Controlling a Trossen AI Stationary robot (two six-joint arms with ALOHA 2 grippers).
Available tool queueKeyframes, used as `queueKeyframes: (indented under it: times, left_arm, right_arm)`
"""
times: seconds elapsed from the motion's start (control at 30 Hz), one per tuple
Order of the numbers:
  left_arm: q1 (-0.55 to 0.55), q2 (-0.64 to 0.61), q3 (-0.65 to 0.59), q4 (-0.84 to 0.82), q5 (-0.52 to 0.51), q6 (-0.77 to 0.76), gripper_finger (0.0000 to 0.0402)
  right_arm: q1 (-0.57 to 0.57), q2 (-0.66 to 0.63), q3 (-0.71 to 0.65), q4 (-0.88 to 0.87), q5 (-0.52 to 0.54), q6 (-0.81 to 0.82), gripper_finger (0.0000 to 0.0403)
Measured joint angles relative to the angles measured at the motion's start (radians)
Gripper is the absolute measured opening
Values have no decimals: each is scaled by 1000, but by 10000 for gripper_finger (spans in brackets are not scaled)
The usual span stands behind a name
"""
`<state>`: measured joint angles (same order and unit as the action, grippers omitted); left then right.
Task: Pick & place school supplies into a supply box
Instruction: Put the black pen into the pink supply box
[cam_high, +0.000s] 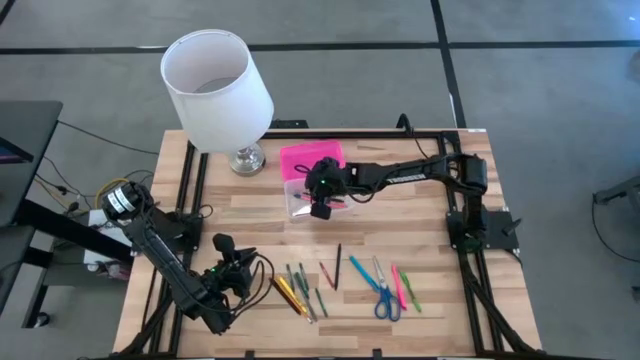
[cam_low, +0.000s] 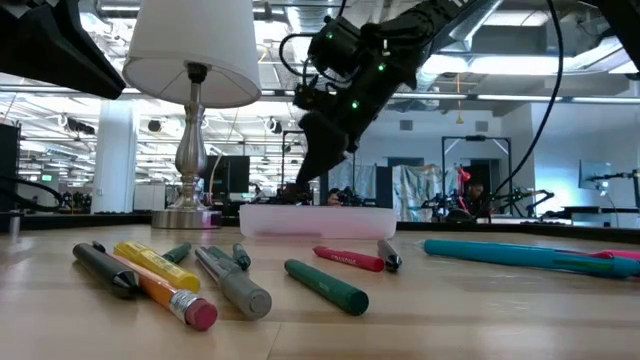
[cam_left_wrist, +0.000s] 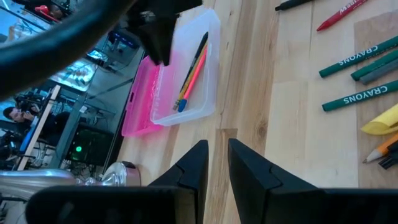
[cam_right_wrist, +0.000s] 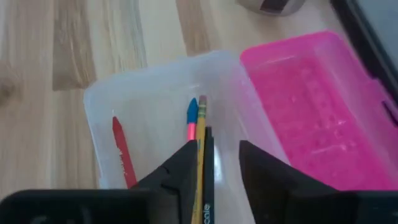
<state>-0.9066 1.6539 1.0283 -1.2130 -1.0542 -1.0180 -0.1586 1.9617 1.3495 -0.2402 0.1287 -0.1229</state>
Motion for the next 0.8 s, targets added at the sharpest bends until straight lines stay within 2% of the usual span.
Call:
queueKeyframes:
  times: [0.17, 0.37, 0.47, 0.6, 0.8]
  left_arm:
    - [7, 0, 0, 6, 0, 0, 56]
    - [31, 0, 0, 81, 31, 24, 56]
    - [51, 0, 0, 132, 45, 100, 56]
    - [77, 0, 0, 219, 120, 219, 56]
    - [100, 0, 0, 525, 256, 572, 56]
  right_arm:
    - [36, -73, -1, -122, 2, 30, 136]
    - [139, -159, -2, -317, 2, 73, 134]
    - [203, -184, -2, -408, 1, 106, 127]
    - [293, -196, -3, -487, 2, 161, 119]
    - [418, -193, -3, -558, 59, 235, 118]
